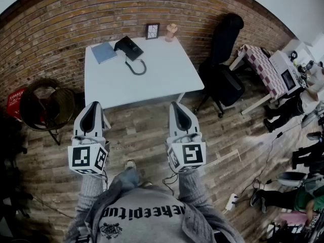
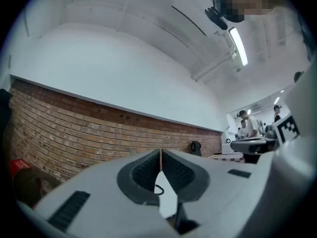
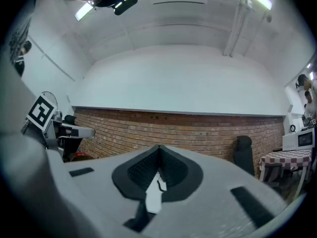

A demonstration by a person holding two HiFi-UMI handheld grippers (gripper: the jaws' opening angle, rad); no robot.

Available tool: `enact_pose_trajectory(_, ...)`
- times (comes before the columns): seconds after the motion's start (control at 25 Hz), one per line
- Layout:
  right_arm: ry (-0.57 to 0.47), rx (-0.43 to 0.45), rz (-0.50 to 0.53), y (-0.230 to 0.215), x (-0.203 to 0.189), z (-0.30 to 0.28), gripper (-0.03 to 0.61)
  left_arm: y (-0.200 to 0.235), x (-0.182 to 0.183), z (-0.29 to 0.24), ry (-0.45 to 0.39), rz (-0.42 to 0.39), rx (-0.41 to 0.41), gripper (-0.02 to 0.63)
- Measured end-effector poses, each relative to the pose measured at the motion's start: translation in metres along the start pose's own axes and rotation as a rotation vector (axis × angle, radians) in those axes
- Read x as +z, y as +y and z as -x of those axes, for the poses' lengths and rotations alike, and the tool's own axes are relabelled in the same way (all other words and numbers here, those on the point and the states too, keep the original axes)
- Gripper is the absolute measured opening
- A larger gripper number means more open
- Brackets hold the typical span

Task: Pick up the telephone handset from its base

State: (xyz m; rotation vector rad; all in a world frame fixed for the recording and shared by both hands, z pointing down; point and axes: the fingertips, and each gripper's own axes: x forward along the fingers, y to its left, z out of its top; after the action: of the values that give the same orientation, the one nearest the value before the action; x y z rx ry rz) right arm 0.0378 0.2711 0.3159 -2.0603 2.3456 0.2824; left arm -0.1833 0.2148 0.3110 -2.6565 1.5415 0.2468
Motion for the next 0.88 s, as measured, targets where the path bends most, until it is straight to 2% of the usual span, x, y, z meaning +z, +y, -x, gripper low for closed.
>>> enact_pose_trajectory(0.48, -0.001, -0.001, -0.004, -0.001, -0.001, -0.013, 0.005, 0.007, 0.000, -0.011, 0.002, -0.004, 0.004, 0.014)
enact_pose_trajectory(0.88, -0.018, -0.021, 0.006, -0.008, -0.012, -0.061, 0.005, 0.029, -0.016, -0.057, 0.012, 0.004, -0.015, 0.015)
